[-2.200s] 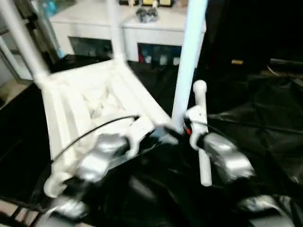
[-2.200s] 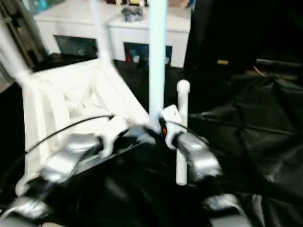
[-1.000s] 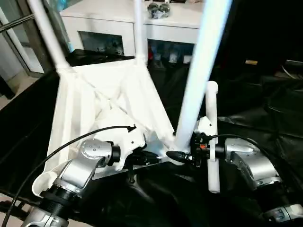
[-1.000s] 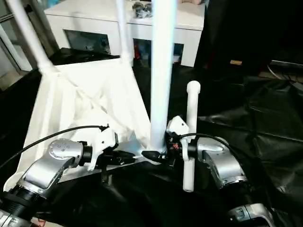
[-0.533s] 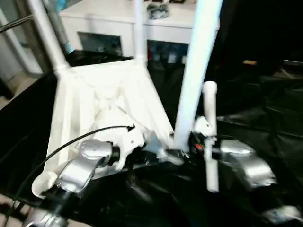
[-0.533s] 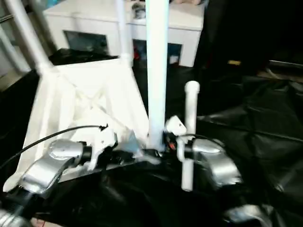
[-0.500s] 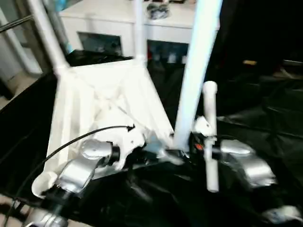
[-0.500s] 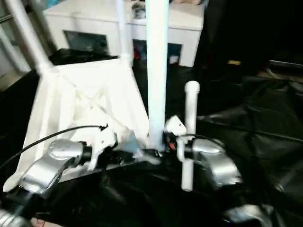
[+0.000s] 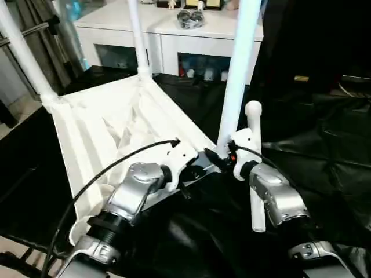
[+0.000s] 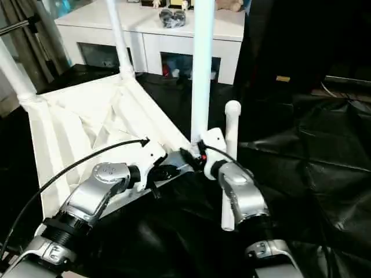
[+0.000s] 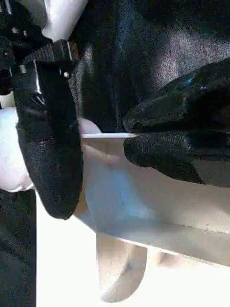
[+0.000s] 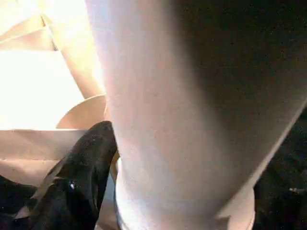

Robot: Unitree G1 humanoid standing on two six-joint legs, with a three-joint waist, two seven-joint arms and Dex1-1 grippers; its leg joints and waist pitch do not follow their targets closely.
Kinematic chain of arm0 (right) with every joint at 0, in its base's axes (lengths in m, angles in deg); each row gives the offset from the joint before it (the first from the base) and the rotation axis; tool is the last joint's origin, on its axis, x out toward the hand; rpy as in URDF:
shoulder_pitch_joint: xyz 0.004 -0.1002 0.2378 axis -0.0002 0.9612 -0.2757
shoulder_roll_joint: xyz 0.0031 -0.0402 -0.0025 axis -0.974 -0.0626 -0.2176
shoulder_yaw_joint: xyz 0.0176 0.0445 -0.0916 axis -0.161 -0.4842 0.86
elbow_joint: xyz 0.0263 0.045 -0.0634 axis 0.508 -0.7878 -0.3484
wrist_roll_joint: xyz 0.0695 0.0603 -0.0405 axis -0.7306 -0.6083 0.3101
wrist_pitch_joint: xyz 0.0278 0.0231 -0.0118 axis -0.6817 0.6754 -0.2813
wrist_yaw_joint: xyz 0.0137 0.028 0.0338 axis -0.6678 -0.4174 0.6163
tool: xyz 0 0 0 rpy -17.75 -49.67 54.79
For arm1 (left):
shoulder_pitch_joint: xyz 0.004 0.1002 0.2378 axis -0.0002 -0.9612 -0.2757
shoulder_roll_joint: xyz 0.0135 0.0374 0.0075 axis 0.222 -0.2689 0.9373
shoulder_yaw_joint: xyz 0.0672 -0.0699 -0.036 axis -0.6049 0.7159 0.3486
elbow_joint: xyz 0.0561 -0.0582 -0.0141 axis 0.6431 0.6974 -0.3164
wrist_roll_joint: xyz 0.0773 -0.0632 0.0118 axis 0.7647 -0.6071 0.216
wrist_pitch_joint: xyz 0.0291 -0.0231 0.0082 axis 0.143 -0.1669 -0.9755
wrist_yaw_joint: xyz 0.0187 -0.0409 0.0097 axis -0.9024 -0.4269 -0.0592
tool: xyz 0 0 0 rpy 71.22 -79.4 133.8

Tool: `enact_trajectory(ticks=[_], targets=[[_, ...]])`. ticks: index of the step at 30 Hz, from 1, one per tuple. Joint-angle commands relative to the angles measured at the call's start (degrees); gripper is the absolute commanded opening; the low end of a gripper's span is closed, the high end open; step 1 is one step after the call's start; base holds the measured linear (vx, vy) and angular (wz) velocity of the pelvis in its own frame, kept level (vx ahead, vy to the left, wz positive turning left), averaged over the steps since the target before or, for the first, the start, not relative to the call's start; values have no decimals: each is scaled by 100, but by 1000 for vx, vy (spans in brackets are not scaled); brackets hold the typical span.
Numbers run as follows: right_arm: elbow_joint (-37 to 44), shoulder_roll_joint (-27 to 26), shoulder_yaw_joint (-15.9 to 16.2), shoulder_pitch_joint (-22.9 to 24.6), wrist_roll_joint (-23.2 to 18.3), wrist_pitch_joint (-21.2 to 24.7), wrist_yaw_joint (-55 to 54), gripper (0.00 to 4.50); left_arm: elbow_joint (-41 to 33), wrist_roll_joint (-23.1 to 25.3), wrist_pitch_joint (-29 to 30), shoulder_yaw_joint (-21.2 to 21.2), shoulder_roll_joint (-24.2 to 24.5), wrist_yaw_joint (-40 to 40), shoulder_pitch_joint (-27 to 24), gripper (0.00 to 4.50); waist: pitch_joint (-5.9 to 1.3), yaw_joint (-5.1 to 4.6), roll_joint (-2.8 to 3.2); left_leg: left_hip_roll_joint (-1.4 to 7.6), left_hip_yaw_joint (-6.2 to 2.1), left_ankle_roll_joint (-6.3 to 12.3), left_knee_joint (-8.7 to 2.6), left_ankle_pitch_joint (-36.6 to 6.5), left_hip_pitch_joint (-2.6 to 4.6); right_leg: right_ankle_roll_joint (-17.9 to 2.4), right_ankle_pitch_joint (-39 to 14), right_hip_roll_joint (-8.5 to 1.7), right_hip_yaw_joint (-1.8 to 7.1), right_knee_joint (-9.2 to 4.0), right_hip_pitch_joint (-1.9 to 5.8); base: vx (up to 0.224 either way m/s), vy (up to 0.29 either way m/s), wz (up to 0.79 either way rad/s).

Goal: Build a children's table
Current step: Rotate leg to tighten

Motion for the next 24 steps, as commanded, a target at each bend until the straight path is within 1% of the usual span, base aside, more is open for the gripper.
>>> enact_trajectory(ticks=[1,2,3,4,5,6,7,9,10,12,13,14,16,17,18,19,20,21,22,24], targets=[[-173,-242,604,102,73,82,473,393,-68,-83,-140,-199,-165,11,89,0,-247,-2,-64,217,-79,227,-424,-1030,-24,-959,-1596,-480,298,-538,210,0,0,0],[-147,-176,617,100,90,18,547,393,-91,-97,-151,-206,-120,61,71,0,-248,2,-62,220,-82,235,-426,-1035,-27,-973,-1562,-485,297,-536,209,0,0,0],[30,24,656,145,17,-116,988,393,-197,-133,-197,-229,33,285,0,0,-249,-2,-65,218,-80,241,-424,-1026,-31,-979,-1534,-483,296,-532,215,0,0,0],[89,96,659,158,-13,-149,1134,393,-234,-142,-225,-236,89,372,-27,0,-260,9,-68,222,-82,282,-413,-991,-43,-990,-1431,-488,297,-518,235,0,0,0],[148,168,660,171,-45,-179,1277,393,-272,-152,-255,-244,146,459,-54,0,-260,8,-65,227,-78,303,-411,-971,-39,-1009,-1372,-490,302,-517,224,0,0,0],[325,391,658,217,-148,-277,1717,393,-401,-198,-349,-270,338,760,-150,0,-270,16,-68,226,-82,362,-401,-885,-52,-1042,-1190,-486,297,-500,245,0,0,0],[363,439,655,228,-169,-298,1813,393,-430,-209,-369,-276,381,827,-172,0,-284,23,-73,229,-71,431,-382,-744,-58,-1105,-880,-478,303,-462,248,0,0,0],[591,713,693,314,-315,-271,2370,393,-550,-265,-477,-302,582,1122,-276,0,-294,17,-80,234,-77,519,-375,-532,-76,-1233,-486,-473,292,-413,267,0,0,0],[661,792,702,339,-361,-250,2529,393,-583,-281,-511,-312,643,1210,-304,0,-311,31,-75,235,-73,580,-356,-457,-56,-1306,-250,-466,290,-386,263,0,0,0],[865,1041,749,417,-487,-166,3000,393,-704,-351,-559,-331,848,1497,-400,0,-335,37,-68,241,-74,691,-333,-265,-64,-1414,159,-459,286,-329,283,0,0,0],[905,1119,768,437,-519,-150,3137,393,-740,-375,-582,-338,901,1578,-425,0,-326,41,-75,247,-64,781,-321,-188,-64,-1466,374,-452,286,-317,266,0,0,0],[905,1119,768,437,-519,-150,3137,393,-740,-375,-582,-338,901,1578,-425,0,-331,48,-69,246,-63,810,-312,-165,-59,-1498,436,-455,285,-306,263,0,0,0],[1024,1321,811,491,-601,-65,3491,393,-895,-502,-634,-348,1062,1853,-525,0,-318,44,-78,253,-60,824,-322,-258,-70,-1540,297,-460,271,-315,269,0,0,0],[1076,1384,825,514,-636,-19,3606,393,-953,-552,-647,-356,1128,1960,-564,0,-308,51,-72,261,-60,794,-331,-344,-56,-1530,133,-458,269,-327,264,0,0,0],[1117,1426,827,532,-659,36,3711,393,-998,-586,-652,-358,1179,2044,-595,0,-304,54,-73,259,-55,782,-330,-392,-60,-1520,58,-457,269,-336,265,0,0,0],[1154,1460,837,550,-674,86,3795,393,-1028,-604,-650,-357,1225,2105,-623,0,-289,52,-75,263,-52,735,-344,-502,-51,-1494,-142,-461,273,-359,255,0,0,0],[1175,1494,847,560,-693,129,3867,376,-1042,-621,-661,-361,1261,2157,-641,0,-284,50,-73,264,-50,677,-349,-570,-46,-1469,-291,-463,278,-375,252,0,0,0],[1186,1515,858,567,-705,170,3908,376,-1047,-635,-656,-365,1287,2196,-654,0,-281,49,-73,265,-51,652,-355,-603,-40,-1458,-362,-462,279,-383,248,0,0,0],[1206,1530,872,578,-716,204,3939,365,-1050,-644,-661,-364,1311,2234,-668,0,-278,45,-75,266,-55,600,-362,-651,-37,-1434,-463,-465,282,-390,248,0,0,0],[1221,1516,876,586,-730,236,3939,346,-1041,-638,-679,-364,1326,2250,-676,0,-281,45,-79,261,-56,556,-362,-636,-34,-1411,-495,-464,286,-390,251,0,0,0]])
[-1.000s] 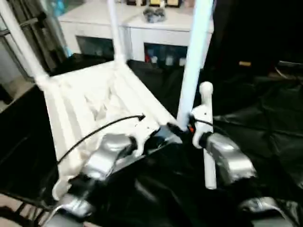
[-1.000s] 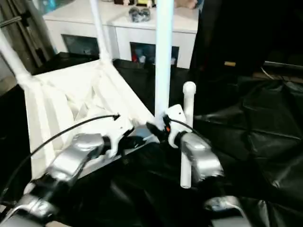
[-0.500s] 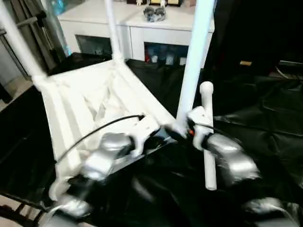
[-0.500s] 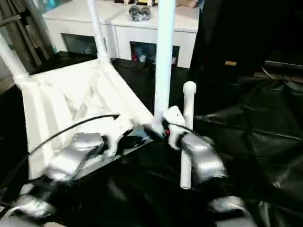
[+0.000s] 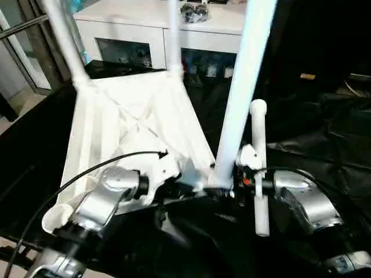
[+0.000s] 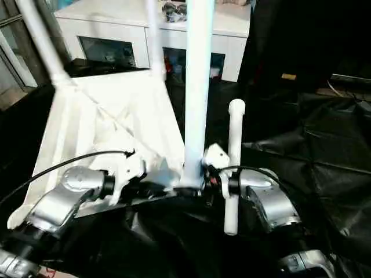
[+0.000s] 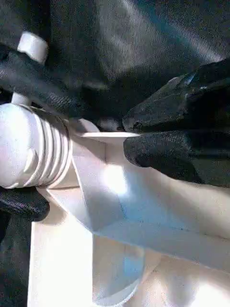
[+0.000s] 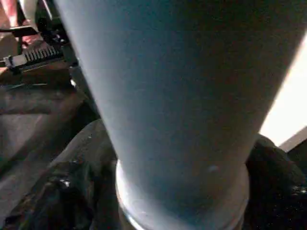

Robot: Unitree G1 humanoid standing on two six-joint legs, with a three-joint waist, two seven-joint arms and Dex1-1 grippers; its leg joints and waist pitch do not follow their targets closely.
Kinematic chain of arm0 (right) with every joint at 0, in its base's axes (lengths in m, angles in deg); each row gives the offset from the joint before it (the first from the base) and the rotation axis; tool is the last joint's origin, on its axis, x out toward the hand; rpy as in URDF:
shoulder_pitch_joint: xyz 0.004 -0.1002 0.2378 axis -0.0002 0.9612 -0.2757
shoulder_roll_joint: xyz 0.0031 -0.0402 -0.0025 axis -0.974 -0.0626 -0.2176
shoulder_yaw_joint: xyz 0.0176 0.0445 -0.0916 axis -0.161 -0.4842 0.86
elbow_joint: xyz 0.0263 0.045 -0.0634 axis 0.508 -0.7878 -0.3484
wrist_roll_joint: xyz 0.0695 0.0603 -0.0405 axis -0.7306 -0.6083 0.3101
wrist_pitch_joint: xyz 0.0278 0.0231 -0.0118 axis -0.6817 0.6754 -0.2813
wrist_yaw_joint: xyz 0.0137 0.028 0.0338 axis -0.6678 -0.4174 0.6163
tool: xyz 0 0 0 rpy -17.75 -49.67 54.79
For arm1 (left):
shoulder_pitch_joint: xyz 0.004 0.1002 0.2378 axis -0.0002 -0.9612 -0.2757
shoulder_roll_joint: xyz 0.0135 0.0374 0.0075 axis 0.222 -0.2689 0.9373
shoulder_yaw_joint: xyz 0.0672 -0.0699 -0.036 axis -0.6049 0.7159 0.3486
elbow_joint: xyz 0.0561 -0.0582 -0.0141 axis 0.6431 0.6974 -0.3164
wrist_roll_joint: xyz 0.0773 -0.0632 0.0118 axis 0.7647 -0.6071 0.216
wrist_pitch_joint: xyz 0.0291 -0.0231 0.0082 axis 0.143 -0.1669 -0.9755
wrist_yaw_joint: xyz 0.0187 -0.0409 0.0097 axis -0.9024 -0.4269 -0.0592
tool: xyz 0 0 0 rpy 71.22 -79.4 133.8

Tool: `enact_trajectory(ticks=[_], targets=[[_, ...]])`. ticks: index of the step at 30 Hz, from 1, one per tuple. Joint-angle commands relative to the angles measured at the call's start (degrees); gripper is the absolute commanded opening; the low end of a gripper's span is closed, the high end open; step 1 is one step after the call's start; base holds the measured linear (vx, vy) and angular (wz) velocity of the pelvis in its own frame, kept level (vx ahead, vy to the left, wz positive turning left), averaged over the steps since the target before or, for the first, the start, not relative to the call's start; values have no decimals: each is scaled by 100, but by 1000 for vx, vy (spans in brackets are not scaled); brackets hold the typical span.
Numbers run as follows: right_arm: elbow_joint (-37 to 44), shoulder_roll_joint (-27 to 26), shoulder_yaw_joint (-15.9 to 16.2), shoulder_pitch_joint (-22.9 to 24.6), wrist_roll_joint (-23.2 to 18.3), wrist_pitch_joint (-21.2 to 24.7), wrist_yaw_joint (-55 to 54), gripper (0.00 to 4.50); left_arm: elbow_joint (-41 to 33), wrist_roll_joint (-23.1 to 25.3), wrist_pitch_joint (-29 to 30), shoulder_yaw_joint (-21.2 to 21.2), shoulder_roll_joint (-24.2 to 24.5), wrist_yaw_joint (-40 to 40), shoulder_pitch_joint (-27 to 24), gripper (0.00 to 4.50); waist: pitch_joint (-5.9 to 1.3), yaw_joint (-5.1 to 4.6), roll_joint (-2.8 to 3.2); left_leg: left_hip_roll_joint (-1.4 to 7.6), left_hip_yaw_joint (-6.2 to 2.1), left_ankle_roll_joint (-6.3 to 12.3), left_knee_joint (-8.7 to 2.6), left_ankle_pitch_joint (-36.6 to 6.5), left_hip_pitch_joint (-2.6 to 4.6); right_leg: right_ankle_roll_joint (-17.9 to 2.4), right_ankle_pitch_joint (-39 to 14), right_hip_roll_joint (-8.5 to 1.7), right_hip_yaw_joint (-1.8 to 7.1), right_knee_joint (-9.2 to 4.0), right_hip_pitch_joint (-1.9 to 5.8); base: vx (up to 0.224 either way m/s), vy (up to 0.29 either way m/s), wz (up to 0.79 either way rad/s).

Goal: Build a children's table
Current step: Rotate leg to tighten

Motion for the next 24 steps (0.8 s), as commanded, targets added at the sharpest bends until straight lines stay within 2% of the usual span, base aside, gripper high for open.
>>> enact_trajectory(ticks=[1,5,6,7,12,14,15,16,17,18,19,21,22,23,24], targets=[[118,-32,112,43,-51,119,79,346,-78,-112,-42,-163,-24,144,-12,0,-296,3,-61,249,-51,495,-368,-606,4,-1393,-455,-464,298,-378,291,0,0,0],[176,-73,122,50,-101,200,62,313,-87,-124,-56,-158,-23,109,-20,0,-318,8,-60,244,-52,517,-352,-446,0,-1428,-189,-458,296,-344,302,0,0,0],[200,-85,118,57,-119,253,77,303,-87,-124,-55,-161,-36,100,-21,0,-319,5,-84,243,-49,530,-351,-427,1,-1429,-156,-455,294,-342,303,0,0,0],[223,-99,118,70,-141,317,86,292,-86,-118,-48,-158,-58,82,-23,0,-319,9,-73,242,-51,547,-348,-406,2,-1434,-136,-457,292,-338,300,0,0,0],[248,-231,118,149,-139,414,-124,281,-26,-74,-15,-122,-192,-111,10,0,-319,15,-76,240,-49,554,-344,-395,-3,-1400,-194,-460,292,-342,302,0,0,0],[236,-260,115,158,-121,405,-185,279,3,-58,-13,-114,-217,-162,26,0,-302,15,-80,241,-52,512,-359,-482,-1,-1368,-387,-468,291,-368,296,0,0,0],[43,-434,55,125,55,322,-673,278,171,22,27,-69,-351,-457,137,0,-293,6,-80,239,-51,467,-368,-566,4,-1328,-577,-465,290,-392,292,0,0,0],[-74,-525,14,93,157,284,-947,278,249,57,59,-47,-416,-600,195,0,-263,-14,-76,240,-48,387,-389,-689,17,-1288,-840,-461,293,-430,263,0,0,0],[-373,-711,-76,-12,353,269,-1576,277,411,108,116,-1,-573,-862,324,0,-235,-32,-62,223,-51,241,-410,-914,37,-1201,-1328,-481,295,-482,253,0,0,0],[-651,-891,-161,-111,512,265,-2154,277,564,183,170,28,-736,-1140,453,0,-231,-51,-64,210,-50,165,-415,-1007,54,-1154,-1549,-475,293,-506,243,0,0,0],[-651,-891,-161,-111,512,265,-2154,277,564,183,170,28,-736,-1140,453,0,-234,-77,-90,197,-76,53,-429,-1116,50,-1031,-1918,-489,283,-524,273,0,0,0],[-820,-1008,-217,-173,607,278,-2524,277,664,232,204,46,-850,-1327,539,0,-241,-83,-88,205,-79,47,-433,-1094,38,-911,-1998,-487,292,-549,264,-25,-2,-2],[-1046,-1325,-319,-267,676,427,-3191,276,923,313,334,129,-1252,-1918,767,0,-228,-103,-78,201,-67,65,-431,-1167,44,-884,-2054,-476,301,-569,238,0,0,0],[-1092,-1464,-336,-295,692,513,-3421,276,1026,333,384,174,-1431,-2169,855,0,-232,-102,-59,194,-68,40,-430,-1202,76,-871,-2104,-472,303,-585,220,0,0,0],[-1094,-1473,-337,-297,693,518,-3435,276,1032,334,388,177,-1442,-2185,860,0,-241,-101,-71,187,-68,29,-420,-1143,70,-872,-2063,-474,304,-580,229,0,0,0]])
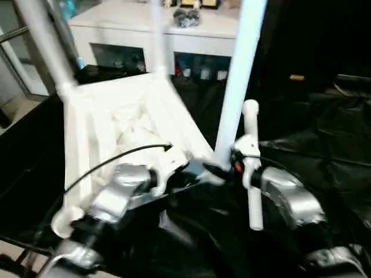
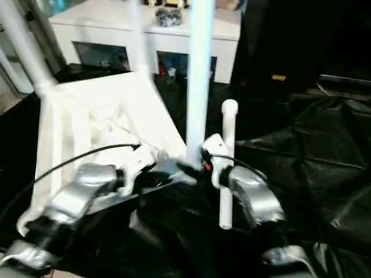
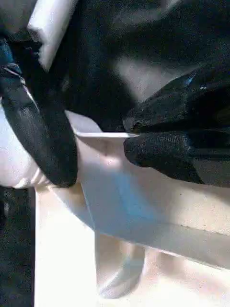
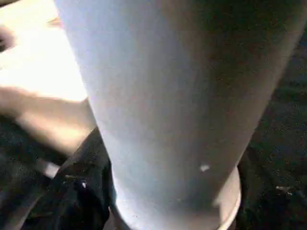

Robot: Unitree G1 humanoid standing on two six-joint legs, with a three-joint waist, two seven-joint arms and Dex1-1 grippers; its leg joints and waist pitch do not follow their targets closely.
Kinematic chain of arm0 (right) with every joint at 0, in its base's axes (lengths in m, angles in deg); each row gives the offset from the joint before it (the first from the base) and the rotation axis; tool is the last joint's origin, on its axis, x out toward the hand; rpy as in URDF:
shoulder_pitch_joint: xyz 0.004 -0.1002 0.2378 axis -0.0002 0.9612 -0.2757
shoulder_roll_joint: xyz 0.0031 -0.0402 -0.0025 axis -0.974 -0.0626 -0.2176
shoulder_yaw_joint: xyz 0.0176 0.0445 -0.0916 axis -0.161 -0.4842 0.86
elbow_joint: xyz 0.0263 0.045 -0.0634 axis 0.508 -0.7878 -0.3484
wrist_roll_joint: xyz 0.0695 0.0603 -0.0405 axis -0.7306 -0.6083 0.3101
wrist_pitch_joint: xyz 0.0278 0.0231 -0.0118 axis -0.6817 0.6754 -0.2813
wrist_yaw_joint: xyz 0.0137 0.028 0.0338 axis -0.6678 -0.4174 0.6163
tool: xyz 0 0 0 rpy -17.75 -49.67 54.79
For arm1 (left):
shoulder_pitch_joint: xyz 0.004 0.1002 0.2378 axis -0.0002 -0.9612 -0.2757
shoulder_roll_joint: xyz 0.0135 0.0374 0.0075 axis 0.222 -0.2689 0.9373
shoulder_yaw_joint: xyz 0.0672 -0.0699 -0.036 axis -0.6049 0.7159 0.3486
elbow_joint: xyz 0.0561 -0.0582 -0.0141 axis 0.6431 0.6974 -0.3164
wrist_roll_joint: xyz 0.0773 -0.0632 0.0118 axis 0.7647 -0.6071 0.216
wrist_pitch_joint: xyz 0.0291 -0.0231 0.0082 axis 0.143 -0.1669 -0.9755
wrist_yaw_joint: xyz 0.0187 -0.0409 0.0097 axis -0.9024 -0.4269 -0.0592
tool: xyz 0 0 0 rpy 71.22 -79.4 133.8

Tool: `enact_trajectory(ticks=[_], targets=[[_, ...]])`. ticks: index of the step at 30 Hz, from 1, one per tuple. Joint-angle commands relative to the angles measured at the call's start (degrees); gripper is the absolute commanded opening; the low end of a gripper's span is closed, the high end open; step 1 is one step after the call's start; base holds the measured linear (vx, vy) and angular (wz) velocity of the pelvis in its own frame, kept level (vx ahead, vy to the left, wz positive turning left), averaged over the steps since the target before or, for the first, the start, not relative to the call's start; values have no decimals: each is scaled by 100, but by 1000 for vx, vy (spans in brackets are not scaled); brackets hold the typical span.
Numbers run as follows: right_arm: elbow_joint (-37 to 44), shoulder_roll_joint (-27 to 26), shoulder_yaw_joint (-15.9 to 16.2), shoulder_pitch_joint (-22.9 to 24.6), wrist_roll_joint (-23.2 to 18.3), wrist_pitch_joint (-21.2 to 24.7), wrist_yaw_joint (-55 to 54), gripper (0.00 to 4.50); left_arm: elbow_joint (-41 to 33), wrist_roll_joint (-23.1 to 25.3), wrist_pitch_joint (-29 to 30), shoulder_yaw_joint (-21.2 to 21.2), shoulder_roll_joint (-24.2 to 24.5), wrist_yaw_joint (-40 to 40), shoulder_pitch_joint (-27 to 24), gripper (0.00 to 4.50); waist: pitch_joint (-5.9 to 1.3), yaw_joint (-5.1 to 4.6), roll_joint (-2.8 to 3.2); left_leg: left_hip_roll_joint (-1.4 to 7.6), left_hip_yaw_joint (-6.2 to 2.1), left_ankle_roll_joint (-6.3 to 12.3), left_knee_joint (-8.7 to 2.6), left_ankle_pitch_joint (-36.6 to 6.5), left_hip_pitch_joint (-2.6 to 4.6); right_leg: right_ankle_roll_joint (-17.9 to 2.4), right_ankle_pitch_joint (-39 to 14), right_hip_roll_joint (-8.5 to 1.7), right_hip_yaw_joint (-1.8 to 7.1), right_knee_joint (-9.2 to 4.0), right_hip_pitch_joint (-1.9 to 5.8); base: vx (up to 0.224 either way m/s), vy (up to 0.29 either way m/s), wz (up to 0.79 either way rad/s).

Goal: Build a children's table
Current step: Rotate leg to tighten

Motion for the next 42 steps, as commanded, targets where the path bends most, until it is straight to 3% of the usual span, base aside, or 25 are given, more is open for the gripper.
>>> enact_trajectory(ticks=[1,2,5,8,9,15,19,21,25,27,30,35,42], targets=[[-322,-417,369,106,198,280,-327,276,105,-78,-17,13,-512,-564,260,0,-237,9,-70,196,-72,95,-418,-1130,11,-904,-2032,-471,296,-580,190,0,0,0],[-333,-458,375,101,219,260,-377,276,138,-65,-19,18,-557,-611,281,0,-240,19,-61,202,-73,109,-419,-1149,17,-899,-2017,-471,296,-579,178,0,0,0],[-392,-620,389,77,245,157,-429,345,242,1,-74,-16,-690,-708,329,0,-252,49,-54,205,-74,181,-420,-1044,-16,-892,-1835,-478,297,-565,192,0,0,0],[-356,-683,395,87,149,198,-258,354,225,15,-99,-63,-702,-649,307,0,-257,67,-47,209,-81,215,-427,-1035,-25,-916,-1724,-482,296,-549,203,0,0,0],[-323,-671,404,94,105,195,-187,380,165,2,-119,-102,-654,-556,271,0,-256,66,-47,212,-83,219,-435,-1049,-29,-919,-1704,-479,292,-548,206,0,0,0],[34,-166,527,184,111,-397,614,390,-194,-119,-294,-202,-212,197,15,0,-261,77,-49,216,-84,254,-435,-1089,-42,-905,-1713,-496,296,-558,215,0,0,0],[259,83,514,260,-51,-498,1156,390,-347,-174,-409,-266,-4,550,-102,0,-300,75,-45,231,-78,428,-401,-724,-61,-1098,-972,-481,296,-473,242,0,0,0],[595,470,496,367,-346,-359,1961,390,-594,-310,-513,-331,297,1072,-268,0,-306,84,-42,236,-74,517,-385,-574,-69,-1229,-528,-470,295,-418,253,0,0,0],[811,762,552,456,-482,-243,2502,390,-786,-429,-531,-354,524,1444,-397,0,-348,111,-31,254,-66,713,-339,-279,-43,-1474,279,-455,292,-325,265,0,0,0],[926,921,601,508,-536,-181,2778,390,-871,-475,-535,-357,648,1616,-464,0,-342,123,-30,249,-58,804,-324,-206,-73,-1518,474,-450,280,-295,265,0,0,0],[1072,1159,682,578,-582,-74,3180,390,-974,-501,-561,-352,897,1908,-587,0,-328,130,-31,260,-56,779,-336,-365,-74,-1506,165,-457,270,-322,260,0,0,0],[1187,1243,739,618,-705,156,3425,346,-1042,-547,-565,-318,1052,2037,-663,0,-290,129,-46,266,-54,550,-372,-659,-56,-1363,-608,-466,287,-397,239,0,0,0],[1277,1186,832,693,-744,325,3429,284,-1128,-579,-492,-301,1036,1950,-712,0,-317,138,-59,249,-51,604,-341,-369,-72,-1396,-187,-463,282,-346,248,0,0,0]])
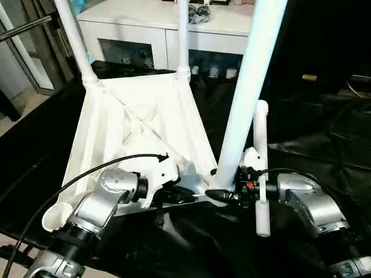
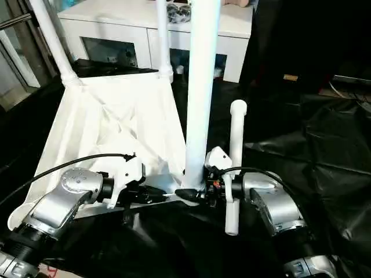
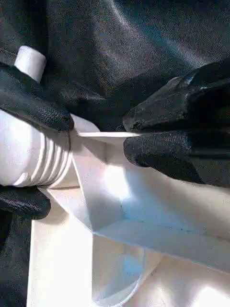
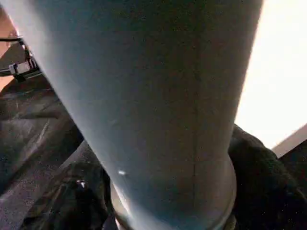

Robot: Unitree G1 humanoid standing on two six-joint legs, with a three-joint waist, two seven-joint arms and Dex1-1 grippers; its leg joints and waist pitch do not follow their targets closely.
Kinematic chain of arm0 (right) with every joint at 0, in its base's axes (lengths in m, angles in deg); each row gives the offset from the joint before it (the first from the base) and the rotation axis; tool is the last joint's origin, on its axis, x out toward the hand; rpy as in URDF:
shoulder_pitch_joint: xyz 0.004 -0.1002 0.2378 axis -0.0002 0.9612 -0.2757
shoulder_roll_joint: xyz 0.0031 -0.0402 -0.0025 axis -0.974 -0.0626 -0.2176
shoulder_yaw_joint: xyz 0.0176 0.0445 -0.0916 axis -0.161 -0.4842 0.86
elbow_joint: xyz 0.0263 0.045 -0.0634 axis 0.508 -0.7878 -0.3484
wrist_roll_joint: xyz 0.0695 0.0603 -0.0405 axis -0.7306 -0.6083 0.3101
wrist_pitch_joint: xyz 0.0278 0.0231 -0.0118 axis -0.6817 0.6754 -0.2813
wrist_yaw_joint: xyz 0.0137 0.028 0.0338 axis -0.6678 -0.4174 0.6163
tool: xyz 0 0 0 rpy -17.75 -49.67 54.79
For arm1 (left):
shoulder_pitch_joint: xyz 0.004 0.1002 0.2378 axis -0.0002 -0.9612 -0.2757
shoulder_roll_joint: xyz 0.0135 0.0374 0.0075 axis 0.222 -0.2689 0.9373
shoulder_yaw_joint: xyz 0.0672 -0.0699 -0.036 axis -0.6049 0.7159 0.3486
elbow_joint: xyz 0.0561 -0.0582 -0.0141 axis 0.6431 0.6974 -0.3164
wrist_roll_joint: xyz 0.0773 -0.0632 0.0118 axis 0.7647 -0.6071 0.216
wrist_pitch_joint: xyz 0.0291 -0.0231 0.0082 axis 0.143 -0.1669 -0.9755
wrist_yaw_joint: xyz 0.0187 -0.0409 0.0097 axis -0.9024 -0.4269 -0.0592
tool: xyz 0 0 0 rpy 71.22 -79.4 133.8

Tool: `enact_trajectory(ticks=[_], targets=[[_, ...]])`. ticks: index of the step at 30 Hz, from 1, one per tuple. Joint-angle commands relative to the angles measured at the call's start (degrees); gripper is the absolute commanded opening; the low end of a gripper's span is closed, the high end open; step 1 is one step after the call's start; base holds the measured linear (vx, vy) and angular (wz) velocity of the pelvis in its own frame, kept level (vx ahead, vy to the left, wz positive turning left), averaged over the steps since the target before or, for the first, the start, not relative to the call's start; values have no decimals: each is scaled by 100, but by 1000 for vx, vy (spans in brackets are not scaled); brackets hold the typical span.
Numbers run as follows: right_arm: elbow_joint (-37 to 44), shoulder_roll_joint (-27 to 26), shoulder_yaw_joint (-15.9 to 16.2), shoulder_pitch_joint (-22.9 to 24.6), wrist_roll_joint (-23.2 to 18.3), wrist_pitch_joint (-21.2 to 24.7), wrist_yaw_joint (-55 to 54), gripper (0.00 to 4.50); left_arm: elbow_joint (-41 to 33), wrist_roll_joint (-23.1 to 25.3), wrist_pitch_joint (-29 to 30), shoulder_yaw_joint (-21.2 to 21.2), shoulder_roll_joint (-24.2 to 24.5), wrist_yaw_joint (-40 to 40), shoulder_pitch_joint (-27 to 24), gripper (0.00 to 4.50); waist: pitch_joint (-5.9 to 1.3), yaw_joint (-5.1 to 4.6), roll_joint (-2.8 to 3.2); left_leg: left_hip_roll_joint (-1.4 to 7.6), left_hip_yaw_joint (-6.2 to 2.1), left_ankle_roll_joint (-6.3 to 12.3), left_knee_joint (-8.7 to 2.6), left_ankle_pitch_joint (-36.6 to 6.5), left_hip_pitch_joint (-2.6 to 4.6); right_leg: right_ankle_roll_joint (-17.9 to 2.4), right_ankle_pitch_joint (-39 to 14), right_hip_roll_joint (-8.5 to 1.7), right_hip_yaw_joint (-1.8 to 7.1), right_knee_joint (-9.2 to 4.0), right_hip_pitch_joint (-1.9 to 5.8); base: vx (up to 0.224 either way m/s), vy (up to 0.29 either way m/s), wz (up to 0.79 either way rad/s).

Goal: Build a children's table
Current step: Rotate leg to tighten

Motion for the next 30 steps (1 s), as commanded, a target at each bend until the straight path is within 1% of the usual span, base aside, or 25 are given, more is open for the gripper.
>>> enact_trajectory(ticks=[1,3,4,5,6,7,8,9,10,11,12,13,14,15,16,17,18,19,20,21,23,25,27,28,30], targets=[[95,-121,239,114,-55,67,5,281,-106,-114,40,-110,-112,-73,-20,0,-312,11,-71,241,-52,559,-345,-385,20,-1382,-186,-462,284,-351,297,0,0,0],[35,-262,233,151,52,169,-345,277,-119,-59,121,-114,-216,-251,-52,0,-306,8,-69,246,-54,537,-352,-415,18,-1371,-253,-467,285,-355,297,0,0,0],[-47,-369,193,143,151,185,-639,275,-84,-11,168,-93,-278,-397,-34,0,-282,-4,-66,245,-54,493,-369,-518,24,-1350,-430,-466,285,-387,283,0,0,0],[-61,-386,186,141,167,187,-687,275,-77,-3,175,-89,-288,-420,-31,0,-256,-16,-69,242,-52,398,-391,-721,42,-1288,-806,-471,287,-433,270,0,0,0],[-125,-461,153,130,242,189,-897,275,-46,32,203,-73,-328,-520,-12,0,-240,-23,-67,239,-52,344,-406,-869,54,-1252,-1047,-471,285,-459,265,0,0,0],[-529,-784,5,11,566,138,-1898,274,138,150,369,31,-588,-1035,118,0,-223,-54,-76,233,-65,216,-430,-1090,63,-1141,-1490,-478,289,-493,272,0,0,0],[-567,-813,-11,-2,589,139,-1988,274,155,159,384,40,-613,-1080,130,0,-209,-70,-44,227,-61,149,-431,-1150,77,-1095,-1684,-487,297,-523,253,0,0,0],[-888,-1106,-180,-115,718,243,-2782,274,313,221,533,121,-892,-1511,266,0,-194,-118,-64,213,-83,21,-455,-1307,85,-984,-2093,-489,289,-558,251,-51,0,-7],[-957,-1183,-223,-140,736,263,-2968,274,358,231,577,142,-980,-1629,309,0,-193,-153,-64,196,-103,-74,-469,-1421,91,-854,-2428,-486,271,-585,251,-51,0,-7],[-1019,-1268,-282,-168,741,262,-3166,273,397,251,640,150,-1067,-1745,351,0,-209,-163,-78,193,-117,-73,-466,-1476,101,-740,-2584,-495,271,-611,251,-57,3,-7],[-1084,-1363,-365,-213,720,355,-3379,273,436,277,690,143,-1151,-1846,396,0,-200,-171,-77,191,-108,-47,-464,-1483,99,-710,-2611,-492,281,-628,233,0,0,0],[-1184,-1491,-466,-282,702,457,-3663,273,533,312,780,164,-1316,-2076,485,0,-194,-166,-74,189,-97,-7,-456,-1554,132,-688,-2679,-484,293,-658,191,0,0,0],[-1258,-1586,-532,-335,696,519,-3874,273,618,333,857,188,-1455,-2265,561,0,-196,-169,-71,184,-95,-5,-451,-1550,136,-692,-2687,-479,296,-655,182,0,0,0],[-1315,-1686,-560,-380,705,466,-4039,273,749,351,899,213,-1652,-2493,677,0,-202,-168,-78,180,-96,6,-457,-1469,116,-681,-2612,-473,294,-650,195,0,0,0],[-1342,-1764,-557,-405,718,331,-4147,273,855,370,914,222,-1826,-2664,778,0,-205,-158,-68,184,-90,2,-449,-1455,130,-678,-2601,-475,292,-662,180,0,0,0],[-1346,-1781,-551,-408,720,256,-4157,328,879,376,899,210,-1867,-2682,802,0,-229,-117,-71,189,-76,18,-429,-1393,171,-715,-2426,-481,308,-664,164,0,0,0],[-1345,-1785,-545,-407,717,203,-4142,328,882,380,870,189,-1871,-2657,804,0,-231,-104,-76,197,-74,38,-434,-1361,160,-756,-2265,-473,314,-647,167,0,0,0],[-1326,-1814,-581,-402,695,185,-4124,342,888,416,819,167,-1880,-2659,793,0,-228,-111,-27,197,-79,54,-451,-1329,103,-806,-1988,-457,309,-618,199,0,0,0],[-1314,-1828,-606,-399,668,198,-4104,348,891,432,796,158,-1883,-2662,787,0,-229,-111,-31,192,-88,71,-457,-1309,73,-817,-1916,-457,300,-600,223,0,0,0],[-1276,-1838,-648,-388,649,228,-4089,359,882,484,700,94,-1864,-2595,755,0,-244,-97,-38,194,-87,103,-456,-1287,74,-817,-1842,-463,298,-589,229,0,0,0],[-1225,-1794,-645,-384,769,140,-4270,379,868,504,619,56,-1853,-2553,728,0,-250,-82,-26,195,-85,135,-452,-1188,57,-864,-1691,-466,303,-574,241,0,0,0],[-1143,-1739,-679,-374,855,22,-4502,394,911,522,518,37,-1865,-2564,744,0,-251,-68,-29,197,-79,136,-450,-1153,64,-872,-1672,-476,308,-580,236,0,0,0],[-1090,-1717,-705,-362,860,-7,-4554,394,926,527,480,29,-1864,-2561,751,0,-260,-43,-25,202,-69,138,-442,-1108,89,-878,-1606,-477,320,-581,223,0,0,0],[-632,-1545,-755,-167,857,72,-4502,394,942,543,400,36,-1868,-2617,752,0,-260,-24,-56,203,-67,168,-442,-1054,84,-891,-1523,-470,322,-561,232,0,0,0],[-391,-1460,-779,-57,861,94,-4446,394,947,547,373,47,-1874,-2652,750,0,-253,21,-40,221,-47,201,-434,-1047,113,-860,-1468,-459,335,-571,196,0,0,0]])
